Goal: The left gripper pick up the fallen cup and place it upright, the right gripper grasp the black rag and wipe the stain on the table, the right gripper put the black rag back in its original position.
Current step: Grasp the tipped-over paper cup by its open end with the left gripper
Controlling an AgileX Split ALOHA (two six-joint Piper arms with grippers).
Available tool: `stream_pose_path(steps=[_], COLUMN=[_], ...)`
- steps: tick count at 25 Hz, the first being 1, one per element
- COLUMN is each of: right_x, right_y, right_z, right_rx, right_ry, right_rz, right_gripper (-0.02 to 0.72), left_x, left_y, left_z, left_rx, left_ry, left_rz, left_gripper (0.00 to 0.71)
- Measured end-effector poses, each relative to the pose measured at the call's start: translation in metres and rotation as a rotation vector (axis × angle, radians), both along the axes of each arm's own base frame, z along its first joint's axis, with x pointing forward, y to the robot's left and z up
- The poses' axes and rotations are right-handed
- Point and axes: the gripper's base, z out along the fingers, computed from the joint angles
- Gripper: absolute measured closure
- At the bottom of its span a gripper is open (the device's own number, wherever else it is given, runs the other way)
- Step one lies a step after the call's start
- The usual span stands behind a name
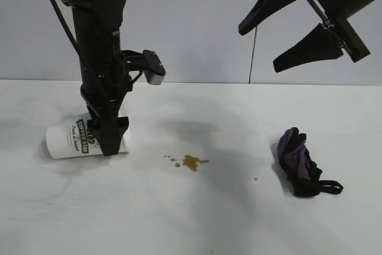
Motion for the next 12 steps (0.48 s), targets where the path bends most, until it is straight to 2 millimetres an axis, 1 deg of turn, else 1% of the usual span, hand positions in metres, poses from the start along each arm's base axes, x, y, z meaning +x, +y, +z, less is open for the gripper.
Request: stream_pose_path(steps=[4, 5, 8, 12], right_x=[0.0000, 0.0000, 0.0000, 0.0000], right_y=[0.0000, 0.0000, 0.0000, 0.0000], right_z=[0.0000, 0.0000, 0.0000, 0.0000], right_rx=[0.000, 0.000, 0.000, 0.000], right_ry=[0.000, 0.000, 0.000, 0.000], right_rz=[0.000, 0.000, 0.000, 0.000], right_gripper=[0.231, 0.231, 0.231, 0.231], left_x=[0.0001, 0.0002, 0.0008, 0.0008], left_y=[0.0000, 0.0001, -0.0002, -0.0002], left_z=[0.0006, 0.0009, 0.0017, 0.0026], left_rx=[0.000, 0.000, -0.001, -0.003], left_ry=[-0.003, -0.003, -0.006, -0.009], left_rz=[0.001, 0.002, 0.002, 0.002], left_gripper=[0.137, 0.152, 0.167, 0.170])
